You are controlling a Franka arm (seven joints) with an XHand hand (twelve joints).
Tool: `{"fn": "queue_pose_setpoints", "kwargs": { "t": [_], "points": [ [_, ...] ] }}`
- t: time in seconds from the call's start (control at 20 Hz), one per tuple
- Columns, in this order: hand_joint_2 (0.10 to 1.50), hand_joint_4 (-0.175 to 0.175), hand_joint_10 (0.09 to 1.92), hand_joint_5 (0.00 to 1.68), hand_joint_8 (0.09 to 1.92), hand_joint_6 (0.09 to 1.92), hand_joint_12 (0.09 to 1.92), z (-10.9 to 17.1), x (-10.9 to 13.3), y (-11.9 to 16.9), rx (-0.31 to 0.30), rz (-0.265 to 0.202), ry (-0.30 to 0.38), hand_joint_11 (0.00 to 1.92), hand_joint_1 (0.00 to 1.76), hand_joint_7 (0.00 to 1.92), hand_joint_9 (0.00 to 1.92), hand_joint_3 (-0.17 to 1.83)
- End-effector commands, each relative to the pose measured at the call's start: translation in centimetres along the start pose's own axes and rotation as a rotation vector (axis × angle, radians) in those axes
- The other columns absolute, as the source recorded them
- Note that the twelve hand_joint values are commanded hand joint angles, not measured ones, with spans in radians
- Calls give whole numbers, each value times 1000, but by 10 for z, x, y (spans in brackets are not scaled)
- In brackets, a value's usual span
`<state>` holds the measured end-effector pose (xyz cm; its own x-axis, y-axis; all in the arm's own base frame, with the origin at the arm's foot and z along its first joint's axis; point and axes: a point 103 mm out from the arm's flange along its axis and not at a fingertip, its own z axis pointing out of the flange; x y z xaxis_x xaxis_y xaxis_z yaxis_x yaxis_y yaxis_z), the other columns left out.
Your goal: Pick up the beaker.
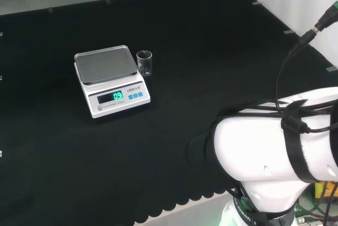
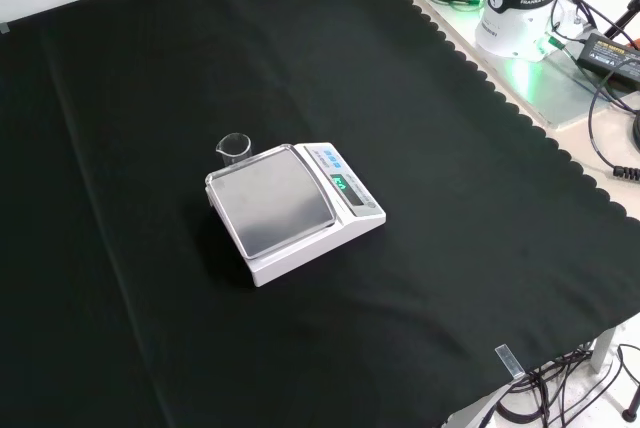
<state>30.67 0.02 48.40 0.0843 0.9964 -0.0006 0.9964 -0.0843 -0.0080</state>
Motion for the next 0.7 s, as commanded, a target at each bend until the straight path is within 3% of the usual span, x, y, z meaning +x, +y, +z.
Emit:
{"fn": "queue_pose_setpoints", "kwargs": {
  "t": [0.05,0.15,0.35,0.7],
  "points": [
    [729,5,350,3,312,87,1434,1,0,0,-6,-1,-5,44,319,0,0,453],
    [790,5,311,12,283,87,1497,3,-1,1,1,-2,-2,10,311,0,0,334],
    [816,4,298,16,273,87,1519,9,-3,7,11,-9,6,0,307,0,0,283],
    [838,-4,325,50,318,87,1528,33,-11,42,42,-79,57,1,305,0,0,236]
  ]
}}
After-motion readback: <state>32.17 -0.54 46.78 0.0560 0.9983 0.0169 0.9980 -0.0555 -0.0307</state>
